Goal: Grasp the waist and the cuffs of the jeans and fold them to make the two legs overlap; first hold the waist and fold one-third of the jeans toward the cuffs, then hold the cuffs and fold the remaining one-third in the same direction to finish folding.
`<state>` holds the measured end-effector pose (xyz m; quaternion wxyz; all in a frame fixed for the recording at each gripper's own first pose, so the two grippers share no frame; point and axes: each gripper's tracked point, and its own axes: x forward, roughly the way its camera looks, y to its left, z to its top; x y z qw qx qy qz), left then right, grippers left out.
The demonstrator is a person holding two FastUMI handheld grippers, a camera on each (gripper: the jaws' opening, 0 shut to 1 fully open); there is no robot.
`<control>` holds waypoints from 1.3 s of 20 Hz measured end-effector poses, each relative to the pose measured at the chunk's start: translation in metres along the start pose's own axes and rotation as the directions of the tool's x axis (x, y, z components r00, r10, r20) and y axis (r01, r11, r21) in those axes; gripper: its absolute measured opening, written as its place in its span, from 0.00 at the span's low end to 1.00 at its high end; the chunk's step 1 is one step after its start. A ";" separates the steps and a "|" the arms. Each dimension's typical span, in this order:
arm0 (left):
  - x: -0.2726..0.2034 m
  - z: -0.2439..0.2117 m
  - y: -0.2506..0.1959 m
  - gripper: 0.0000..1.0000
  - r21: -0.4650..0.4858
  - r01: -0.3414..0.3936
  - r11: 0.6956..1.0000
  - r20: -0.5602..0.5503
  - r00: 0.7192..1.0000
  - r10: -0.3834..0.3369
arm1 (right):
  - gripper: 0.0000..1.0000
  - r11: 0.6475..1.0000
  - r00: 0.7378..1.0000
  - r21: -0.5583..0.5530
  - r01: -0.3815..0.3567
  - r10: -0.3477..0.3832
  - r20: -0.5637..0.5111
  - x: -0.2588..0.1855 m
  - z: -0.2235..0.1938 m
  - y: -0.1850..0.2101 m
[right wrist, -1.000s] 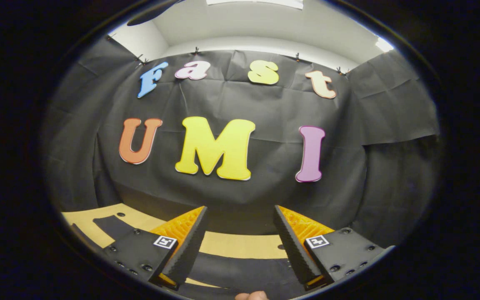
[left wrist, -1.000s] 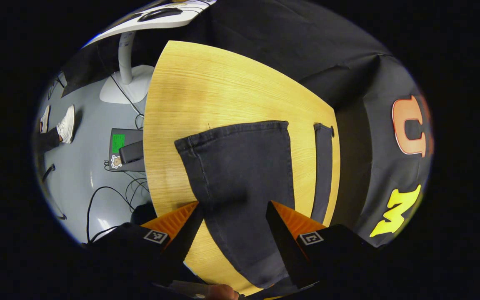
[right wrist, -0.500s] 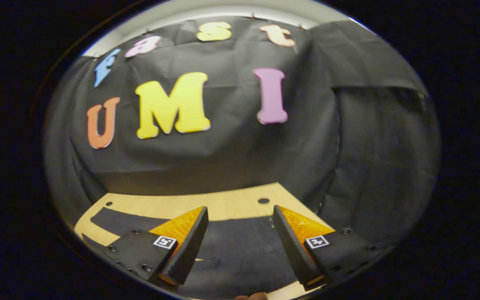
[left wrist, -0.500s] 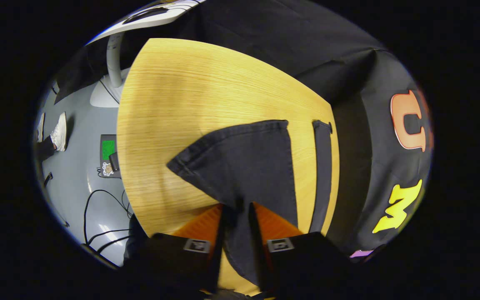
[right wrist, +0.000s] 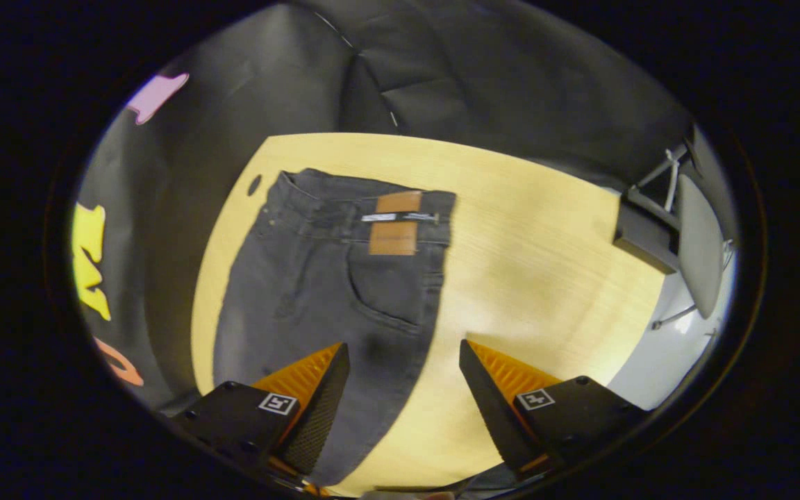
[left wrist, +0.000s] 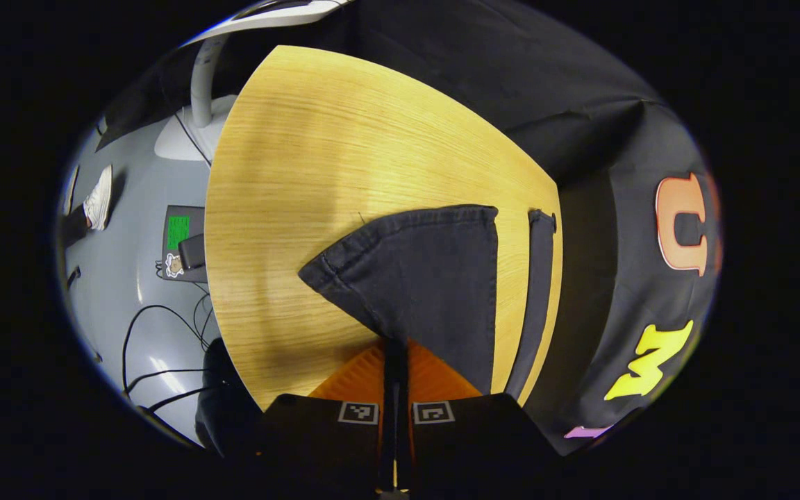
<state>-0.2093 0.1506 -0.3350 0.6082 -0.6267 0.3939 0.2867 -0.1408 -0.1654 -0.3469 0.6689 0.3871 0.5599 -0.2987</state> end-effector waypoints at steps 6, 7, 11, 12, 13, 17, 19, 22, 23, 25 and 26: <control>0.001 0.000 0.000 0.05 0.011 -0.025 1.000 -0.014 1.000 0.025 | 0.98 0.997 0.999 -0.078 0.002 0.001 0.037 -0.003 0.021 0.042; 0.002 0.000 -0.001 0.04 0.013 -0.027 1.000 -0.015 1.000 0.027 | 0.98 0.996 0.999 -0.093 0.002 0.002 0.046 0.000 0.025 0.053; 0.002 0.000 -0.001 0.05 0.022 -0.033 0.999 -0.019 0.999 0.034 | 0.85 0.989 0.997 -0.142 0.029 -0.019 0.075 0.027 0.032 0.076; 0.002 0.000 -0.001 0.05 0.019 -0.032 0.999 -0.019 0.999 0.032 | 0.66 0.989 0.996 -0.142 0.048 -0.036 0.083 0.029 0.035 0.072; 0.002 0.000 -0.002 0.05 0.017 -0.030 0.999 -0.018 0.999 0.031 | 0.47 0.990 0.995 -0.128 0.052 -0.040 0.093 0.034 0.038 0.059; 0.004 0.001 -0.004 0.04 0.021 -0.033 0.999 -0.019 0.999 0.034 | 0.01 0.996 0.995 -0.090 0.004 0.005 0.103 0.032 0.037 0.056; 0.004 0.001 -0.005 0.03 0.041 -0.039 0.998 -0.019 0.999 0.040 | 0.01 0.993 0.994 -0.118 0.006 0.007 0.111 0.031 0.038 0.054; 0.003 0.002 -0.005 0.03 0.030 -0.059 0.998 -0.023 0.998 0.060 | 0.01 0.997 0.993 -0.065 -0.048 0.055 0.108 0.021 0.039 0.057; 0.001 0.002 -0.008 0.03 0.031 -0.064 0.997 -0.025 0.998 0.065 | 0.04 0.996 0.991 -0.040 -0.076 0.080 0.110 0.013 0.041 0.056; -0.005 0.007 -0.030 0.03 0.022 -0.031 0.999 -0.022 0.999 0.031 | 0.01 0.990 0.983 -0.019 -0.141 0.142 0.120 -0.009 0.049 0.061; -0.007 0.011 -0.046 0.03 0.014 0.000 1.000 -0.019 1.000 0.001 | 0.01 0.984 0.975 -0.023 -0.177 0.179 0.129 -0.022 0.055 0.068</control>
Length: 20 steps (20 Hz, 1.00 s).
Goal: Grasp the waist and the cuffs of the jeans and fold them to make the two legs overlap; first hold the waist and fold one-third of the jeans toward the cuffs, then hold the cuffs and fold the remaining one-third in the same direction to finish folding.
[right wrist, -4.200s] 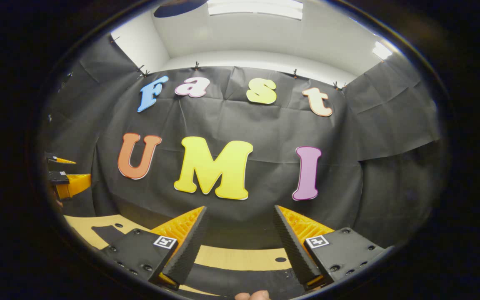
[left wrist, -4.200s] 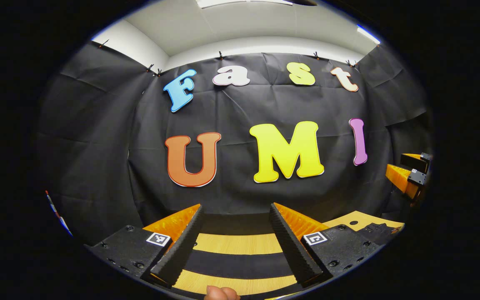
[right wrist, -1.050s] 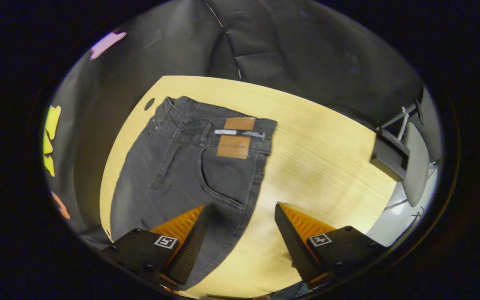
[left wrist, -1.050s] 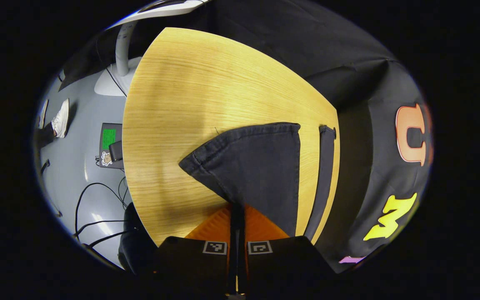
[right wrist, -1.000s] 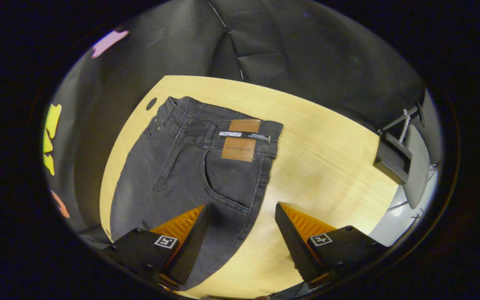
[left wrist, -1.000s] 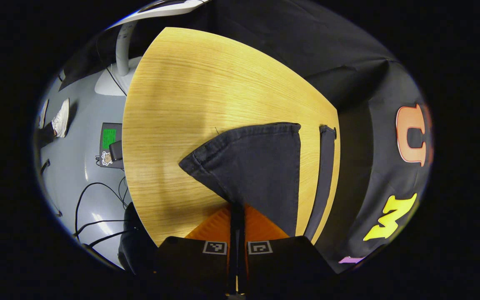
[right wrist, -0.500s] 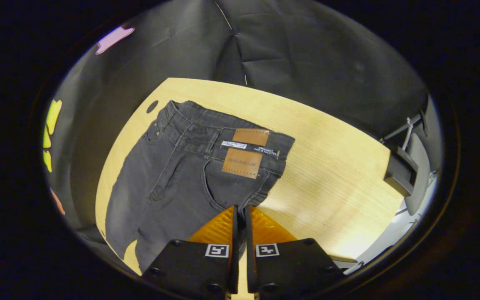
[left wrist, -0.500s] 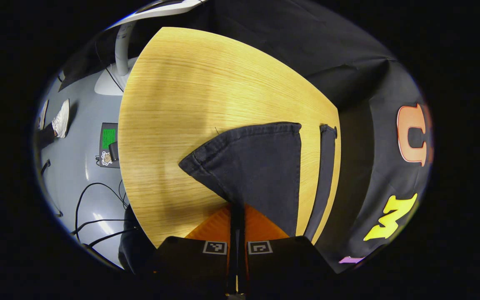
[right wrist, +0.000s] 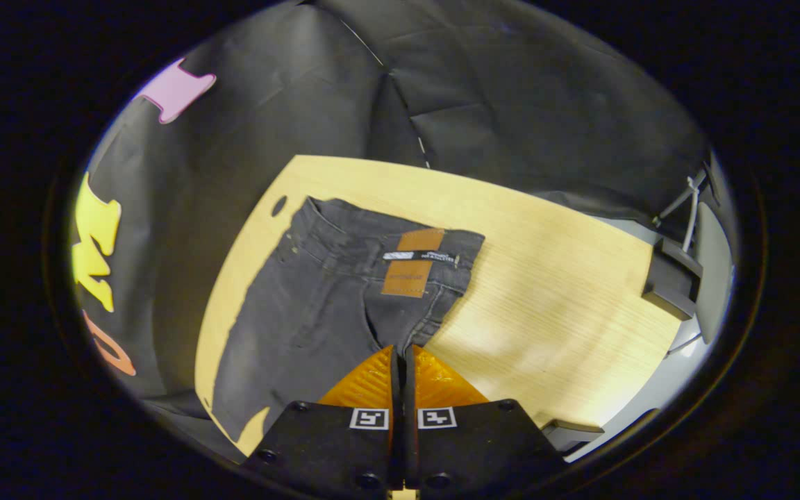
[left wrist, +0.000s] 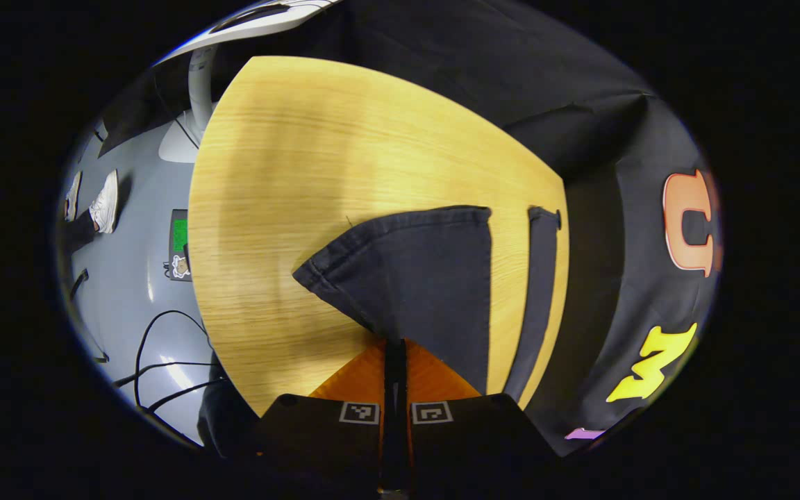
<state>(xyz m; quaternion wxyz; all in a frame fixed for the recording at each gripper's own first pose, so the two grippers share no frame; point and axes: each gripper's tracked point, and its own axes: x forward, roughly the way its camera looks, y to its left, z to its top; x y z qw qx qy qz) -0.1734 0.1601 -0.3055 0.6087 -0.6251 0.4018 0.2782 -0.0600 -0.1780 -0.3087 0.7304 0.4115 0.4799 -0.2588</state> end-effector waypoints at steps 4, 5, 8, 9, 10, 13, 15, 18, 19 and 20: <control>-0.005 0.008 -0.076 0.03 0.109 0.093 0.990 0.011 0.995 -0.094 | 0.01 0.987 0.986 -0.022 -0.157 0.158 0.054 -0.020 0.028 0.067; -0.003 0.009 -0.094 0.03 0.146 0.114 0.983 0.014 0.993 -0.117 | 0.05 0.982 0.980 -0.031 -0.186 0.188 0.063 -0.020 0.033 0.086; 0.005 0.018 -0.153 0.03 0.215 0.178 0.960 0.016 0.982 -0.186 | 0.01 0.965 0.962 -0.039 -0.259 0.262 0.077 -0.023 0.052 0.132; 0.009 0.021 -0.167 0.03 0.228 0.188 0.955 0.016 0.980 -0.197 | 0.00 0.961 0.958 -0.041 -0.274 0.277 0.074 -0.022 0.057 0.147; 0.014 0.023 -0.181 0.03 0.247 0.197 0.949 0.018 0.978 -0.208 | 0.01 0.956 0.954 -0.050 -0.289 0.292 0.075 -0.020 0.063 0.162; 0.037 0.031 -0.209 0.03 0.271 0.194 0.943 0.019 0.978 -0.207 | 0.00 0.949 0.948 -0.087 -0.304 0.311 0.068 -0.005 0.074 0.193; 0.053 0.035 -0.225 0.03 0.274 0.182 0.944 0.017 0.981 -0.194 | 0.01 0.949 0.949 -0.072 -0.306 0.310 0.058 0.009 0.079 0.206; 0.078 0.037 -0.248 0.03 0.284 0.174 0.943 0.013 0.983 -0.185 | 0.01 0.949 0.948 -0.042 -0.311 0.313 0.060 0.032 0.087 0.221; 0.091 0.037 -0.254 0.03 0.293 0.163 0.942 0.011 0.985 -0.174 | 0.01 0.950 0.949 -0.041 -0.308 0.310 0.057 0.041 0.088 0.225; 0.101 0.038 -0.257 0.03 0.301 0.148 0.942 0.010 0.987 -0.159 | 0.00 0.952 0.951 -0.039 -0.303 0.305 0.057 0.047 0.089 0.227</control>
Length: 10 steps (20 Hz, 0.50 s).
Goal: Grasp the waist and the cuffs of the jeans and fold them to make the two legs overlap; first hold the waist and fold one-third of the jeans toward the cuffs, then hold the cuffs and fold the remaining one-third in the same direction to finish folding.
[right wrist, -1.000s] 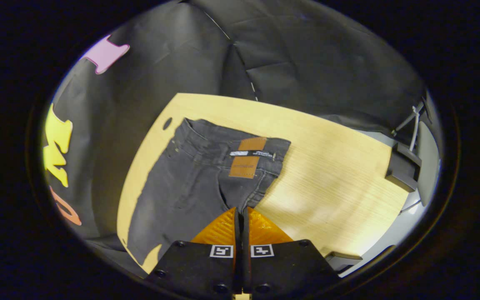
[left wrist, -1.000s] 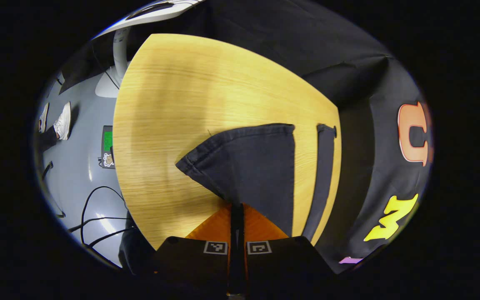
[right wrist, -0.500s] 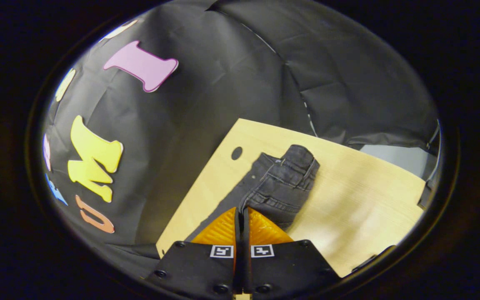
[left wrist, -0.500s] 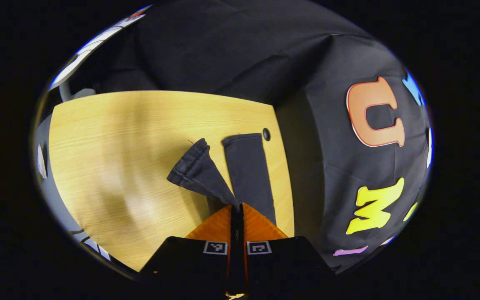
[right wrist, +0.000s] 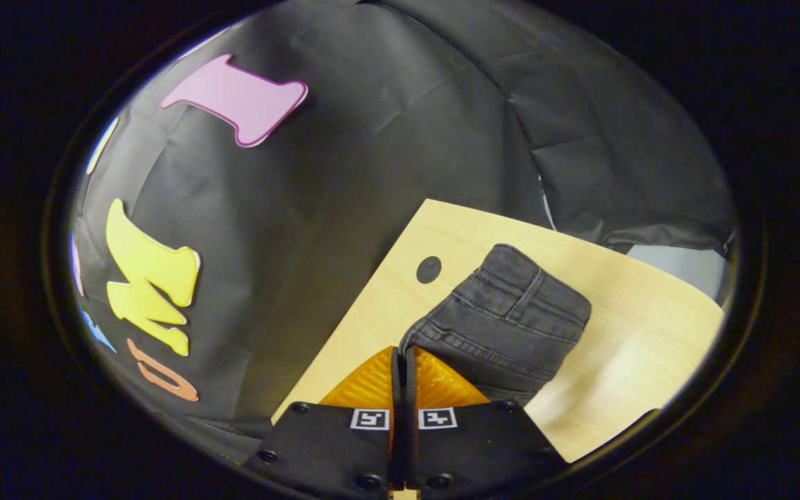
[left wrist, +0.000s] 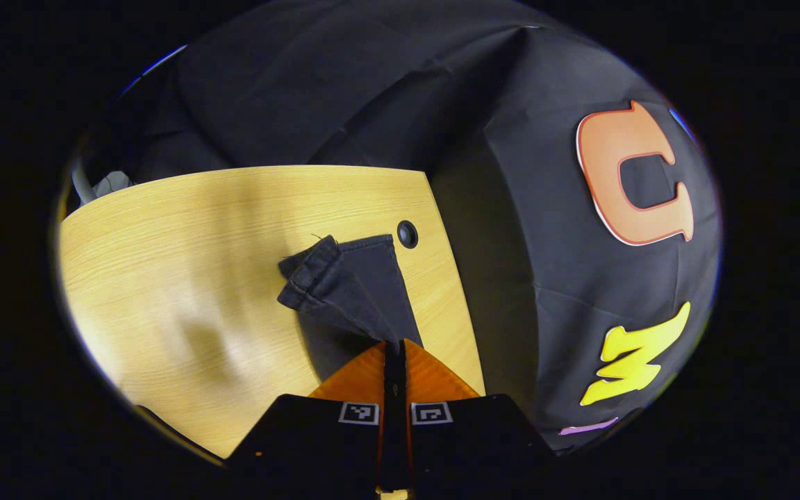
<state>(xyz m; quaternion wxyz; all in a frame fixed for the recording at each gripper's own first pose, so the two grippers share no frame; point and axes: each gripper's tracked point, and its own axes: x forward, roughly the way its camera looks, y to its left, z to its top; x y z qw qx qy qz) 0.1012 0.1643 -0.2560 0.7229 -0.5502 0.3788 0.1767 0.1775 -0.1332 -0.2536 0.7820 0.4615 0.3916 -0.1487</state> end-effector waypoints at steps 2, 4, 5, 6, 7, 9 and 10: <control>0.024 0.003 -0.002 0.03 0.032 -0.028 0.999 -0.007 1.000 0.028 | 0.01 1.000 1.000 0.014 0.005 -0.005 -0.001 0.024 0.003 0.002; 0.048 0.006 -0.005 0.03 0.059 -0.049 0.997 -0.010 0.999 0.049 | 0.01 1.000 1.000 0.019 0.014 -0.014 0.000 0.046 0.004 0.002; 0.060 0.007 -0.008 0.03 0.069 -0.054 0.996 -0.007 0.998 0.054 | 0.01 1.000 1.000 0.014 0.022 -0.022 0.004 0.057 0.005 0.001; 0.072 0.007 -0.009 0.03 0.089 -0.060 0.994 -0.006 0.998 0.061 | 0.01 1.000 1.000 0.006 0.030 -0.030 0.005 0.069 0.005 -0.001; 0.086 0.008 -0.008 0.03 0.108 -0.071 0.992 -0.007 0.997 0.072 | 0.01 0.999 0.999 -0.006 0.041 -0.041 0.004 0.081 0.004 -0.003; 0.104 0.007 -0.011 0.03 0.129 -0.071 0.989 -0.010 0.997 0.072 | 0.01 0.997 0.997 -0.018 0.074 -0.073 0.009 0.101 0.002 -0.004; 0.111 0.007 -0.011 0.03 0.124 -0.071 0.990 -0.005 0.997 0.073 | 0.01 0.996 0.996 -0.034 0.087 -0.087 0.014 0.109 0.001 -0.007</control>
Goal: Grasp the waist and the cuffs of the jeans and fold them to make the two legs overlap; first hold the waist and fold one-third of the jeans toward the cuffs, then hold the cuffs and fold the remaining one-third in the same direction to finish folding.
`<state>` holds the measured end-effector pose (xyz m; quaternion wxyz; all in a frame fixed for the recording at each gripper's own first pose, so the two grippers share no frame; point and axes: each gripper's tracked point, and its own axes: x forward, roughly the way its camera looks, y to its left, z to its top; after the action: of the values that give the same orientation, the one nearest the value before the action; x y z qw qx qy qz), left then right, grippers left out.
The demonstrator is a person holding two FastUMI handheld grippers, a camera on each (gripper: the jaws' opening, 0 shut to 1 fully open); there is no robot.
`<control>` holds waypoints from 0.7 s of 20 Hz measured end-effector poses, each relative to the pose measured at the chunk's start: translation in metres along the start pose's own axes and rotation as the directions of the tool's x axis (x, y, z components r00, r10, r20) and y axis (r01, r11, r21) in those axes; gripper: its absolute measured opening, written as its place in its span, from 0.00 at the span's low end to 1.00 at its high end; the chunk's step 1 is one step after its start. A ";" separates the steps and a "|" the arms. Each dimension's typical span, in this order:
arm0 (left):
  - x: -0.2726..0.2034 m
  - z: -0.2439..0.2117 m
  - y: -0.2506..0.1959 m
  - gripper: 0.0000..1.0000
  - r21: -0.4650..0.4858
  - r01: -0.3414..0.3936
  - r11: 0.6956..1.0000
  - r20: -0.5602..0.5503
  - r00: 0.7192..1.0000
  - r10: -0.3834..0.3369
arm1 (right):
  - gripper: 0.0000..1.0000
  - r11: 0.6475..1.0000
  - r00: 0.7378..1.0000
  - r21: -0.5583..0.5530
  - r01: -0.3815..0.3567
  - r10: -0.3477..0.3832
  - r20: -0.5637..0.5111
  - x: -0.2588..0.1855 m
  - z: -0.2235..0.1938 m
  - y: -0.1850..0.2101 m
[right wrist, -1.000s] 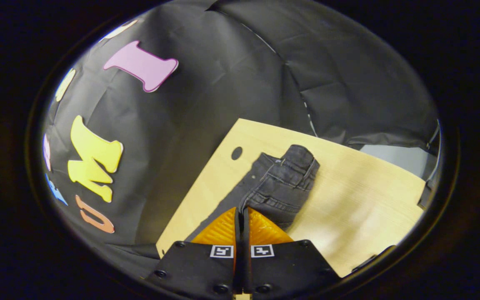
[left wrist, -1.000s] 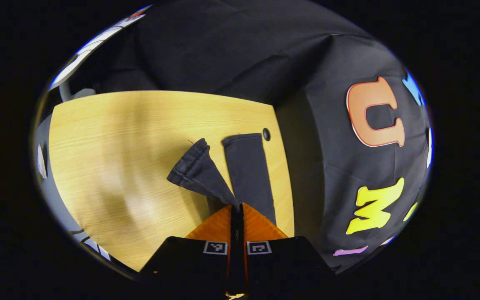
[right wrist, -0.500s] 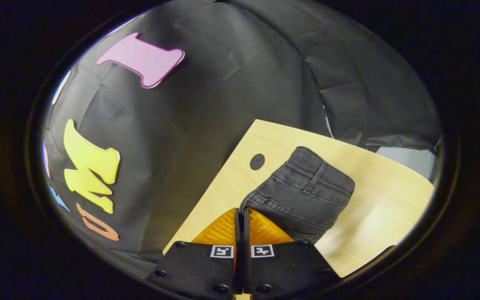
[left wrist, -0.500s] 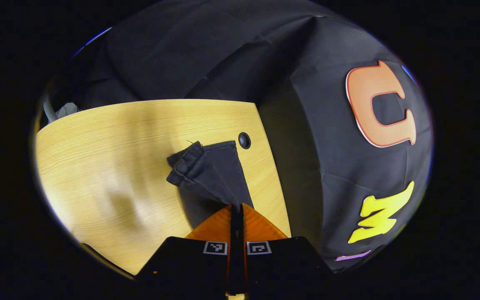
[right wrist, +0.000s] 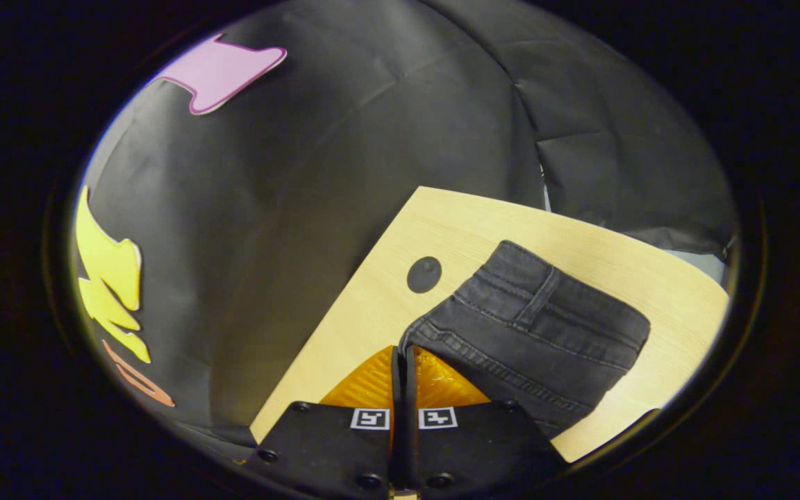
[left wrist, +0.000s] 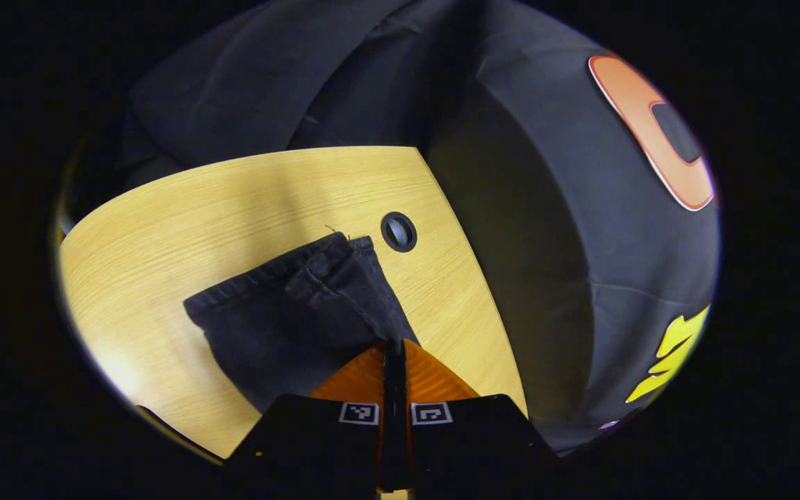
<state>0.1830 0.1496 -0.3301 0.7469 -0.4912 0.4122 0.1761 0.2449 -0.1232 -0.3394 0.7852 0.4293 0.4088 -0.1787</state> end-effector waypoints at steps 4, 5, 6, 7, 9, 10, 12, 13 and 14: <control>0.020 -0.009 0.010 0.03 0.020 -0.042 0.999 -0.022 0.999 0.043 | 0.01 0.997 0.999 -0.056 0.049 -0.048 0.011 0.021 -0.007 -0.006; 0.020 -0.010 0.009 0.03 0.043 -0.050 0.998 -0.021 0.998 0.051 | 0.01 0.996 0.998 -0.064 0.060 -0.059 0.015 0.022 -0.009 -0.007; 0.020 -0.010 0.007 0.03 0.065 -0.053 0.996 -0.016 0.998 0.055 | 0.01 0.995 0.997 -0.072 0.070 -0.069 0.016 0.022 -0.010 -0.008; 0.020 -0.009 0.005 0.04 0.081 -0.053 0.995 -0.010 0.999 0.054 | 0.01 0.994 0.997 -0.080 0.077 -0.076 0.023 0.022 -0.012 -0.008; 0.016 -0.006 0.003 0.05 0.117 -0.054 0.992 0.018 0.998 0.053 | 0.01 0.993 0.996 -0.081 0.081 -0.078 0.030 0.024 -0.013 -0.009; 0.011 -0.002 0.001 0.10 0.153 -0.057 0.987 0.042 0.998 0.051 | 0.00 0.996 0.998 -0.069 0.058 -0.056 0.029 0.023 -0.014 -0.005; -0.003 0.015 -0.009 0.69 0.253 -0.066 0.965 0.114 0.993 0.038 | 0.33 0.999 1.000 -0.044 0.007 -0.007 0.001 0.031 -0.019 0.007; -0.010 0.024 -0.013 0.99 0.304 -0.078 0.950 0.148 0.988 0.034 | 0.62 0.998 1.000 -0.064 0.024 -0.024 0.002 0.026 -0.022 0.003; -0.018 0.030 -0.019 0.86 0.338 -0.073 0.938 0.162 0.987 0.018 | 0.91 0.995 0.999 -0.089 0.040 -0.038 0.017 0.023 -0.020 0.001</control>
<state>0.1985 0.1700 -0.2994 0.8467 -0.3285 0.3881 0.1567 0.2497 -0.1046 -0.3625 0.8030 0.3844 0.4188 -0.1788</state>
